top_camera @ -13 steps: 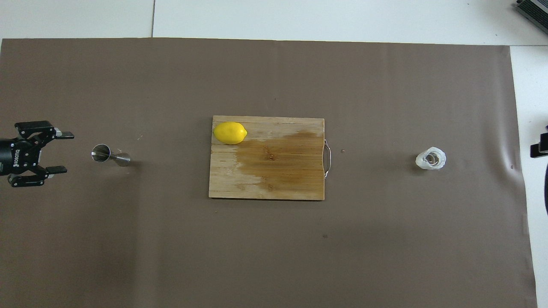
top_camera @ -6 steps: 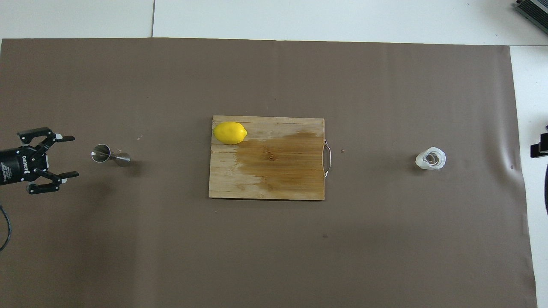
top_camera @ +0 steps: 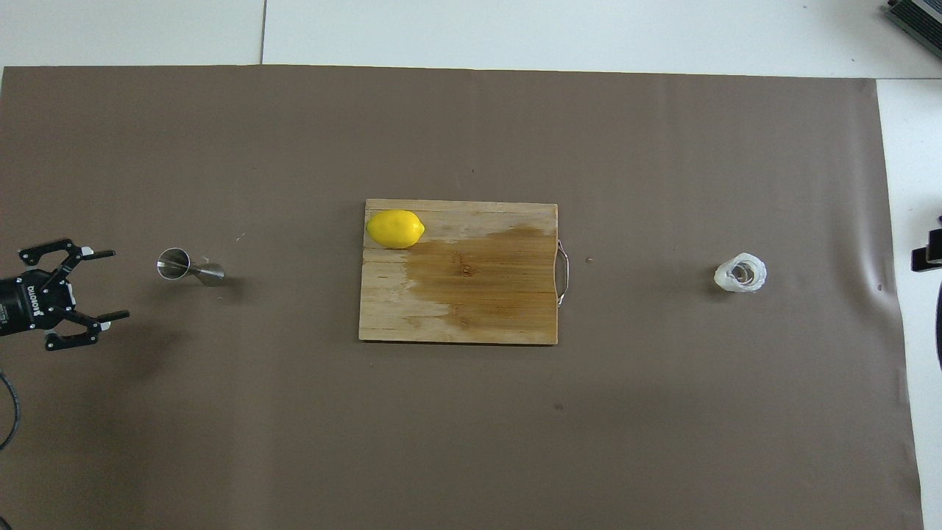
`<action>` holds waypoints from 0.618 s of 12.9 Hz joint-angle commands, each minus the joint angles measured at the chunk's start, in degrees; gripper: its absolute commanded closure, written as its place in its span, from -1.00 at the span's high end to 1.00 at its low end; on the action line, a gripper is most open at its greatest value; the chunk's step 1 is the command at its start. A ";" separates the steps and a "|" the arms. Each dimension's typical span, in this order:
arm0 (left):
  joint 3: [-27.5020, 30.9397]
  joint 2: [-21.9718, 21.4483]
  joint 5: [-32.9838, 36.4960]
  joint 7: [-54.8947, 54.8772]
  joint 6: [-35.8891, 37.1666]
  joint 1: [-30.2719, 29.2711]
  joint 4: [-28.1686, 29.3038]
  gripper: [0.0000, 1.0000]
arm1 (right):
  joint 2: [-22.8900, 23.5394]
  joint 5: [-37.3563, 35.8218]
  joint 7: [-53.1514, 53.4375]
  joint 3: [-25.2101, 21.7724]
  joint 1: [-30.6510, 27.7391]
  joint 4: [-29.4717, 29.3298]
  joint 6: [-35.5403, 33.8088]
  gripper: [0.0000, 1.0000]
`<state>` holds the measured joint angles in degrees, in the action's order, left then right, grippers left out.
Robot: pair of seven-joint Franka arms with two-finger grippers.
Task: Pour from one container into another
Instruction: 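Open the left gripper and move it toward the small metal cup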
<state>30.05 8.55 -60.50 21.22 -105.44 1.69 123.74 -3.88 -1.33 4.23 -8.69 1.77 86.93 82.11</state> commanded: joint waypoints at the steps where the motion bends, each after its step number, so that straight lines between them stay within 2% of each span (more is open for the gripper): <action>1: 0.80 0.06 -3.56 0.31 1.72 -0.28 2.81 1.00 | -1.05 1.15 -1.25 0.16 -0.45 0.96 -0.37 1.00; 6: 2.29 0.85 -6.38 6.36 3.48 -0.28 5.45 1.00 | -1.05 1.15 -1.25 0.16 -0.45 0.96 -0.37 1.00; 8: 2.47 0.59 -9.53 9.52 3.14 0.42 7.38 1.00 | -1.05 1.15 -1.25 0.16 -0.45 0.96 -0.37 1.00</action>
<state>31.95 9.23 -66.97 28.01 -103.06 1.69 129.21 -3.88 -1.33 4.23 -8.69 1.77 86.93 82.11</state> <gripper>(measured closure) 0.000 0.000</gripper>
